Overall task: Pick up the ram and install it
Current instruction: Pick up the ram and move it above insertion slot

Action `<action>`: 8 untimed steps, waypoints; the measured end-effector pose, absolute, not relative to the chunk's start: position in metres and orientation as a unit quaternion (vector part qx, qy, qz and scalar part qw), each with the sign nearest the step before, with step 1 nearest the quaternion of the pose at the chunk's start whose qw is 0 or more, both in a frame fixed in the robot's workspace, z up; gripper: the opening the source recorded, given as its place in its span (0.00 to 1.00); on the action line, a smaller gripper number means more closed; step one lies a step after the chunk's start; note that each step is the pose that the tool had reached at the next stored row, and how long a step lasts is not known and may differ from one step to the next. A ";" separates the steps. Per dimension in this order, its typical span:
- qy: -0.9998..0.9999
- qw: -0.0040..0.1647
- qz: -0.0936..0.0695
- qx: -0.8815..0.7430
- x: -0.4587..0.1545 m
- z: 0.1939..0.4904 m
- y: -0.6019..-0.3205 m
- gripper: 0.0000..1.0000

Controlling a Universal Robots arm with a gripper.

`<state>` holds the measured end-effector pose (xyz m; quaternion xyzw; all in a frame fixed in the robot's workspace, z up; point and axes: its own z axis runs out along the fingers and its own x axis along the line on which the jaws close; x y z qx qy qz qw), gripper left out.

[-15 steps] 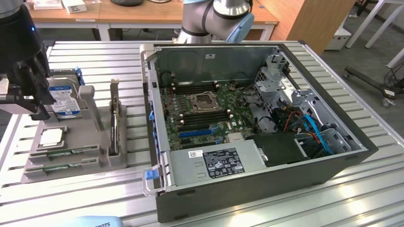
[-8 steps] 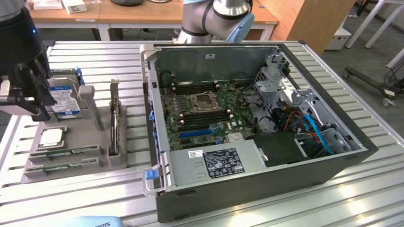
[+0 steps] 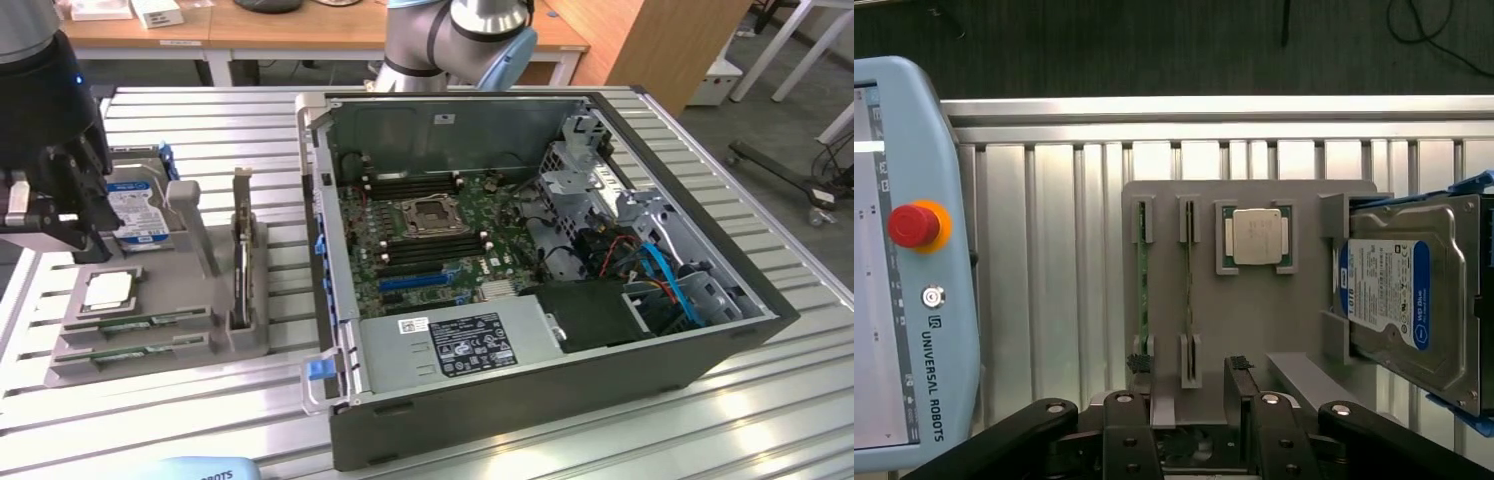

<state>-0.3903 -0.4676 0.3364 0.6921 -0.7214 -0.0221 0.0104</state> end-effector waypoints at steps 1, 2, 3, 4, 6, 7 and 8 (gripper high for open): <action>-0.721 0.010 -0.022 0.692 -0.390 0.335 -0.468 0.41; -0.721 0.010 -0.022 0.692 -0.390 0.334 -0.468 0.41; -0.721 0.010 -0.022 0.692 -0.390 0.333 -0.468 0.41; -0.721 0.010 -0.022 0.692 -0.390 0.333 -0.468 0.41; -0.721 0.010 -0.022 0.693 -0.390 0.332 -0.468 0.41; -0.721 0.010 -0.021 0.693 -0.390 0.332 -0.468 0.41; -0.720 0.009 -0.020 0.693 -0.390 0.331 -0.468 0.41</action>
